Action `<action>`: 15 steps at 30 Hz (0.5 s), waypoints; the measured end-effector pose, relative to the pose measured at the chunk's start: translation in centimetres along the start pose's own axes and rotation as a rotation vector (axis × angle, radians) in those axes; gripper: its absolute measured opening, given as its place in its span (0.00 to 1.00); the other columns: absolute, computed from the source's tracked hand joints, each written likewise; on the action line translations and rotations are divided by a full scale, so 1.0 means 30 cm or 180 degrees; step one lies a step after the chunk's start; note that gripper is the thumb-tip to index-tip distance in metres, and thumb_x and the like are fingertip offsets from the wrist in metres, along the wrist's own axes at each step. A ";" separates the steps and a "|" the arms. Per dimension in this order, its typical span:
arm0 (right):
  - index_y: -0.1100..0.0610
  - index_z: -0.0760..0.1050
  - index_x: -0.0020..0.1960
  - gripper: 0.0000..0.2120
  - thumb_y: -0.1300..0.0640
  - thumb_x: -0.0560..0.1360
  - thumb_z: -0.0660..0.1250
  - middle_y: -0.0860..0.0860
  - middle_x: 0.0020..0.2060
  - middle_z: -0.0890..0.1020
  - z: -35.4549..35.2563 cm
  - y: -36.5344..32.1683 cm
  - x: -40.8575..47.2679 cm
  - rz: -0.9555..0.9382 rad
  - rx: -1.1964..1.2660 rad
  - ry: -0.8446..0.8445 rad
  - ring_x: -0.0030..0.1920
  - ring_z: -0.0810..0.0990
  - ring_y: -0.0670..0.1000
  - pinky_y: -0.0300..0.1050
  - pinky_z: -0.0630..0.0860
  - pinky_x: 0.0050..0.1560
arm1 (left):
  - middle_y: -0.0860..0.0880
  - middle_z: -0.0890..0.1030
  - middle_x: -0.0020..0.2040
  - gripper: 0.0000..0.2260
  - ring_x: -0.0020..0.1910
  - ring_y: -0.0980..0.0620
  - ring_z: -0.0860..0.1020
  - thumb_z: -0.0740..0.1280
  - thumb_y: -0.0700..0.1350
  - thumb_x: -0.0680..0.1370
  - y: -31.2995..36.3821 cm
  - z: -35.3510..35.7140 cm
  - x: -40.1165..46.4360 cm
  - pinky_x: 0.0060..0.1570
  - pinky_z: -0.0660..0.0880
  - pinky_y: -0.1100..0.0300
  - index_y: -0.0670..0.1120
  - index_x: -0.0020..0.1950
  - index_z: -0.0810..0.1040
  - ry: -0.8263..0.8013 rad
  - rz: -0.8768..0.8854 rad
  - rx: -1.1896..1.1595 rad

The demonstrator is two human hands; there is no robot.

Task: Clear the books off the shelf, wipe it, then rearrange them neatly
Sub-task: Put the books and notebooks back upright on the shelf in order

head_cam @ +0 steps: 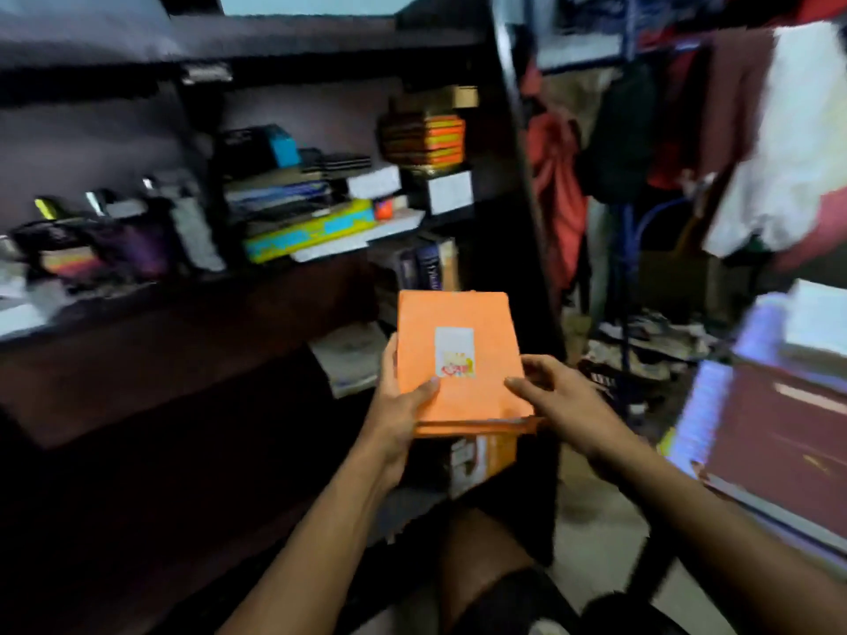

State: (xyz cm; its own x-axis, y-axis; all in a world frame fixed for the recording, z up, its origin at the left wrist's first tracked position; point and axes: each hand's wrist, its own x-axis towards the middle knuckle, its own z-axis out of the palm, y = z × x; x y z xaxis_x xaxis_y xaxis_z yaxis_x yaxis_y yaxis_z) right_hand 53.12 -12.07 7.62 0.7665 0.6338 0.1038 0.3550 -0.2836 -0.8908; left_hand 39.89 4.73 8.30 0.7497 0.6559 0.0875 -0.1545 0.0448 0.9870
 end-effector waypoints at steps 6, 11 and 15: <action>0.57 0.76 0.69 0.23 0.52 0.76 0.73 0.52 0.60 0.83 0.374 -0.031 0.306 -0.0234 -0.0402 -0.0054 0.60 0.81 0.52 0.47 0.76 0.63 | 0.46 0.74 0.71 0.33 0.60 0.53 0.78 0.68 0.36 0.81 -0.052 -0.301 0.176 0.62 0.74 0.59 0.50 0.81 0.56 0.0427 -0.0057 0.0810; 0.56 0.71 0.74 0.26 0.50 0.79 0.69 0.51 0.66 0.79 0.482 -0.012 0.528 -0.0415 -0.0360 -0.0094 0.63 0.76 0.44 0.37 0.70 0.63 | 0.50 0.74 0.72 0.43 0.67 0.49 0.76 0.69 0.67 0.71 -0.084 -0.431 0.382 0.68 0.71 0.51 0.58 0.81 0.56 0.0415 -0.0014 0.1787; 0.54 0.71 0.74 0.24 0.51 0.80 0.69 0.48 0.66 0.78 0.575 0.064 0.654 -0.0383 -0.0519 -0.0102 0.65 0.77 0.44 0.26 0.68 0.61 | 0.47 0.71 0.75 0.50 0.74 0.44 0.67 0.51 0.82 0.63 -0.193 -0.529 0.499 0.74 0.62 0.45 0.58 0.80 0.60 0.0731 -0.0012 0.2617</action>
State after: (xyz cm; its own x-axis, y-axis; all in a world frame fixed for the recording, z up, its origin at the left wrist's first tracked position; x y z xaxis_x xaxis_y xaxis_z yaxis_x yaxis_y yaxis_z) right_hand 59.62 12.24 0.31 0.6969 0.6919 0.1887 0.5270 -0.3156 -0.7891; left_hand 41.79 26.26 1.77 0.5864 0.7974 0.1421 0.4306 -0.4555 0.7791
